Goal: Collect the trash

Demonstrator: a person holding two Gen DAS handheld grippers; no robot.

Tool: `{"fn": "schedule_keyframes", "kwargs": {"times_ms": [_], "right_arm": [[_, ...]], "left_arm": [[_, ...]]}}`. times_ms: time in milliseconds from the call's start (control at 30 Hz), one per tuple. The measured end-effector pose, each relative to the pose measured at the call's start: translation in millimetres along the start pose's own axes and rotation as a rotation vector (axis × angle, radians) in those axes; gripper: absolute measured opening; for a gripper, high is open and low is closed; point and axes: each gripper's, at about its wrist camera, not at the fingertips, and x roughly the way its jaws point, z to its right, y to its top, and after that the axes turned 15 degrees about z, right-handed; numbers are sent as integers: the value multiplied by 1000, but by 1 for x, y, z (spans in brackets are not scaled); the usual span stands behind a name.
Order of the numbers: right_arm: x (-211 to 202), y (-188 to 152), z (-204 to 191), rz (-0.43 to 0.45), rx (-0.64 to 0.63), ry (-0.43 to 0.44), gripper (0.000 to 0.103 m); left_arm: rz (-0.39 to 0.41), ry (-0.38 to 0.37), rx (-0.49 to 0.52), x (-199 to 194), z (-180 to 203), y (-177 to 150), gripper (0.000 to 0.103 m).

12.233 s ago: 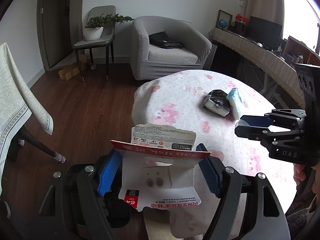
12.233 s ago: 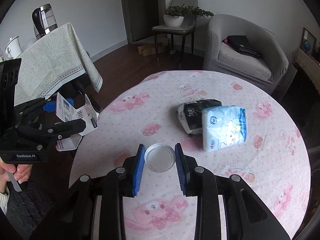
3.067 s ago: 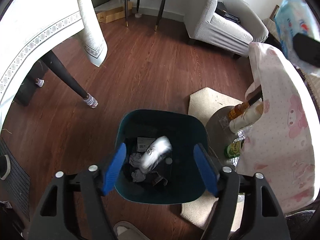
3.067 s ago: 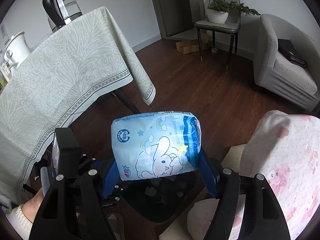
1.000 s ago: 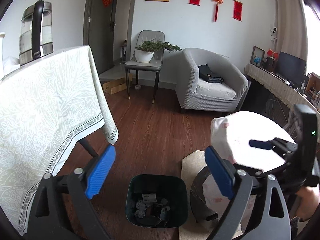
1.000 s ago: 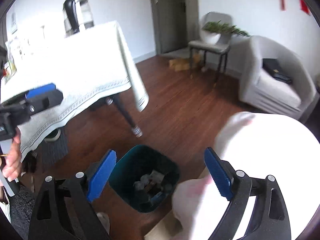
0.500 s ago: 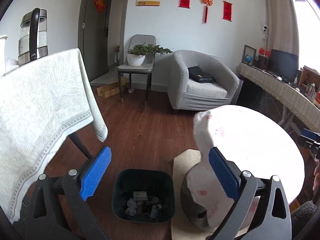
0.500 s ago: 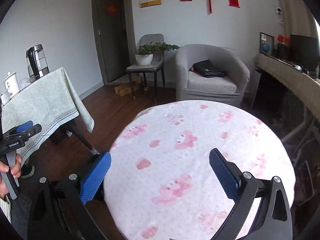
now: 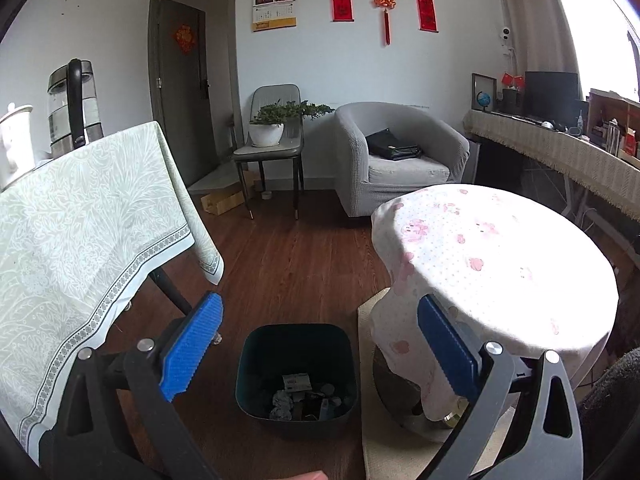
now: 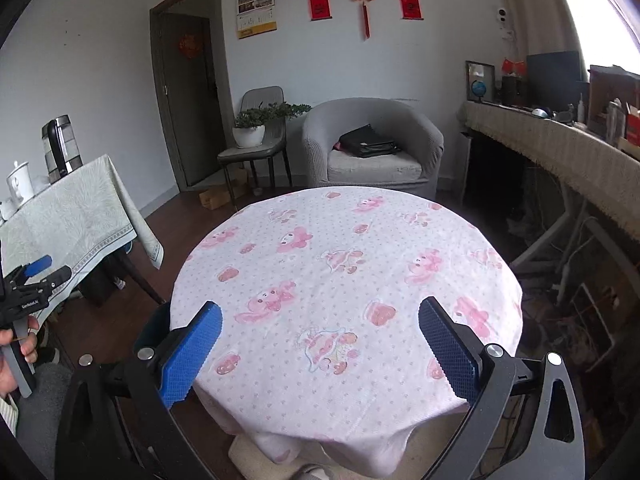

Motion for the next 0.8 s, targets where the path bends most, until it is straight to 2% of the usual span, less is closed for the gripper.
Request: {"fn": "schedule_keyframes", "kwargs": {"times_ms": [67, 167, 333, 600, 800], "right_arm": [[-5, -4, 0, 12, -22, 2, 100], [-8, -9, -1, 18, -18, 29, 100], [-11, -16, -6, 39, -28, 46, 100], [-17, -19, 7, 80, 39, 65, 100], [-17, -18, 7, 83, 45, 71, 100]], "left_arm": [[13, 33, 3, -4, 0, -3, 100], [7, 11, -24, -6, -3, -8, 100], [-16, -2, 7, -4, 4, -20, 100], [-11, -6, 15, -4, 5, -23, 100], [-23, -8, 3, -1, 3, -23, 100]]}}
